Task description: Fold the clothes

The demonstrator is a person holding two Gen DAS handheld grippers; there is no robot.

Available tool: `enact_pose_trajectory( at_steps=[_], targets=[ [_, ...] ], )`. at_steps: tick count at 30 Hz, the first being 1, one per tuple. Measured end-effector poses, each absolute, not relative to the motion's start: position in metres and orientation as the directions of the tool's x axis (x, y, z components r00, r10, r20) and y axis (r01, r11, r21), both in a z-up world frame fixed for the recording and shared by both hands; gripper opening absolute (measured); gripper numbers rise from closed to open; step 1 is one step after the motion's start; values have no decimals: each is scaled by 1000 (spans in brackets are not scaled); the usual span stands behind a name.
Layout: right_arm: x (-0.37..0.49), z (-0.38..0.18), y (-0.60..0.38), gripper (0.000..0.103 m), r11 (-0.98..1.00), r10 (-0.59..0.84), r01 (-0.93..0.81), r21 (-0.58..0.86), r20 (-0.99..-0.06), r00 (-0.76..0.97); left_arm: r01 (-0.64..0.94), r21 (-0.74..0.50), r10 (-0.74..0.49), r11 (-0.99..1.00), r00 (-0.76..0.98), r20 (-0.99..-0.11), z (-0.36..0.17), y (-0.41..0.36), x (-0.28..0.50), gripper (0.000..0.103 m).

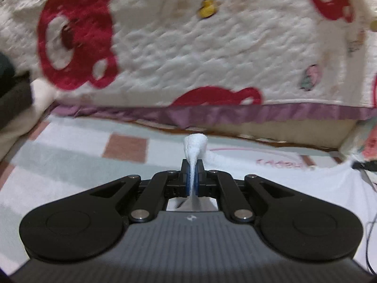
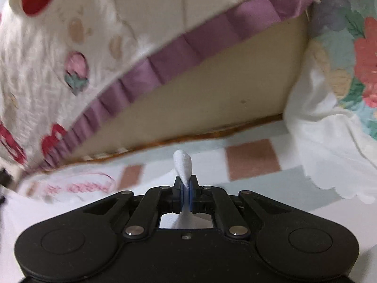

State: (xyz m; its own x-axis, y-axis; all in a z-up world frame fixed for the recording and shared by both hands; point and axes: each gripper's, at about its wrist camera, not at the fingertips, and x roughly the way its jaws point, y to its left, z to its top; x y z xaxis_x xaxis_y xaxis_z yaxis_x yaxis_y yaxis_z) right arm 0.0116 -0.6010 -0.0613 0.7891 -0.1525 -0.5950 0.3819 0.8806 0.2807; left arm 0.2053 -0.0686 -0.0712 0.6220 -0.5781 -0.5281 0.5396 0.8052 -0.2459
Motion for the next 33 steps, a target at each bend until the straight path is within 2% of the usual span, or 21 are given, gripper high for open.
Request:
enact_pose_trajectory(
  at_steps=[4, 7, 9, 11, 12, 13, 14, 16, 19, 20, 22, 23, 26, 28, 33],
  targets=[
    [19, -69, -598, 5, 889, -180, 401, 222, -636, 751, 483, -257, -527, 837, 588, -614, -99, -70, 213, 4],
    [26, -74, -597, 7, 885, -243, 440, 152, -655, 715, 483, -237, -513, 843, 587, -626, -101, -72, 214, 4],
    [24, -74, -605, 18, 857, -323, 506, 98, -662, 676, 473, -215, -491, 854, 597, -635, -99, -74, 213, 5],
    [15, -67, -616, 20, 809, -391, 580, 91, -655, 647, 444, -190, -453, 876, 616, -644, -97, -75, 212, 13],
    [8, -61, -620, 26, 788, -410, 607, 102, -648, 642, 418, -184, -429, 890, 628, -649, -95, -74, 212, 16],
    [0, -55, -623, 28, 778, -412, 616, 122, -642, 647, 397, -181, -412, 900, 635, -654, -93, -72, 213, 27],
    [-9, -49, -624, 29, 778, -396, 611, 147, -639, 659, 379, -188, -403, 906, 637, -657, -89, -70, 214, 32],
    [-28, -37, -622, 33, 791, -360, 584, 182, -633, 686, 346, -214, -396, 914, 638, -661, -81, -64, 216, 32],
    [-53, -23, -611, 47, 826, -315, 530, 192, -624, 715, 352, -251, -424, 902, 605, -674, -66, -69, 209, 35],
    [-60, -21, -606, 51, 843, -302, 508, 175, -628, 717, 357, -264, -435, 896, 592, -679, -61, -72, 206, 40],
    [-75, -22, -595, 52, 879, -281, 462, 123, -648, 707, 366, -289, -458, 885, 565, -686, -50, -76, 201, 49],
    [-82, -24, -592, 52, 880, -274, 459, 120, -661, 699, 375, -299, -470, 877, 548, -692, -46, -81, 195, 49],
    [-108, -32, -584, 52, 857, -252, 487, 165, -692, 677, 414, -327, -510, 849, 485, -710, -36, -98, 169, 53],
    [-127, -36, -579, 53, 820, -228, 519, 243, -693, 684, 446, -345, -537, 826, 436, -722, -37, -109, 147, 56],
    [-167, -61, -577, 66, 653, -146, 557, 514, -636, 758, 518, -361, -565, 776, 316, -762, -56, -132, 93, 57]
  ],
)
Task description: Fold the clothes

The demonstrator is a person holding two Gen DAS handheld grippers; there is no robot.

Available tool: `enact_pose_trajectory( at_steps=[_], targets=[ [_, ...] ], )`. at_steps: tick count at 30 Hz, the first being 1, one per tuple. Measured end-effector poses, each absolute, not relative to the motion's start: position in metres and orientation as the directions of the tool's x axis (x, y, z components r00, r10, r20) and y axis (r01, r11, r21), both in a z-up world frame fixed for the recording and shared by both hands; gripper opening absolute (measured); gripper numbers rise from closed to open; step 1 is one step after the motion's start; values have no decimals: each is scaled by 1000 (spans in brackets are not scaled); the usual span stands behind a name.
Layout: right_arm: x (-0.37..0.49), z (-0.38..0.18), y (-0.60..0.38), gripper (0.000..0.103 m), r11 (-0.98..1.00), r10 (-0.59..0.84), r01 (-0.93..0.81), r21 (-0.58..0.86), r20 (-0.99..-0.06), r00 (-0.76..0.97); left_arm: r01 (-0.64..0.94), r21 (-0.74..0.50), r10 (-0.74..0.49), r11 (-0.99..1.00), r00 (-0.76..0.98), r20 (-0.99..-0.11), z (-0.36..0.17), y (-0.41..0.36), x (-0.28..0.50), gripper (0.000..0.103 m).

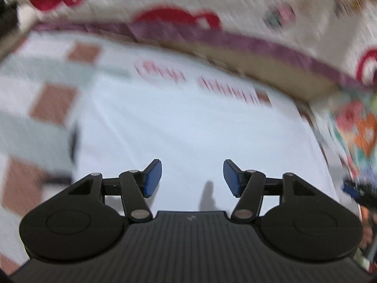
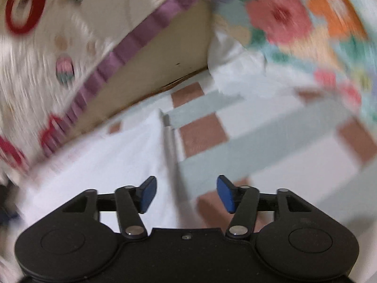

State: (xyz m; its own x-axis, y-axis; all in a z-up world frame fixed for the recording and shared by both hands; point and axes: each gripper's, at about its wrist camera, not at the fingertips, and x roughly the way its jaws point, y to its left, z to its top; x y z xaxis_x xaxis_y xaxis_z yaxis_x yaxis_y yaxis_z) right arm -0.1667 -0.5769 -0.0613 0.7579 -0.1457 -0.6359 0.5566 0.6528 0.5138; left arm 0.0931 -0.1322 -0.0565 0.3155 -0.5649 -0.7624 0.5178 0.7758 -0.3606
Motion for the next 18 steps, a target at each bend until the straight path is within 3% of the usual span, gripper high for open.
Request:
enact_pose_trajectory(
  at_steps=[2, 8, 13, 18],
  targets=[
    [-175, -77, -583, 66, 558, -112, 561, 611, -615, 781, 557, -346, -565, 755, 286, -774, -64, -143, 73, 57],
    [-189, -72, -577, 66, 495, -64, 561, 663, -616, 785, 634, -323, -590, 702, 265, -763, -58, -175, 45, 57],
    [-214, -74, -563, 66, 396, 10, 612, 684, -670, 742, 665, -307, -585, 681, 242, -774, -57, -197, 28, 57],
    [-218, -73, -538, 66, 498, -4, 650, 574, -748, 664, 690, -319, -591, 650, 196, -782, -63, -211, 11, 57]
  ],
)
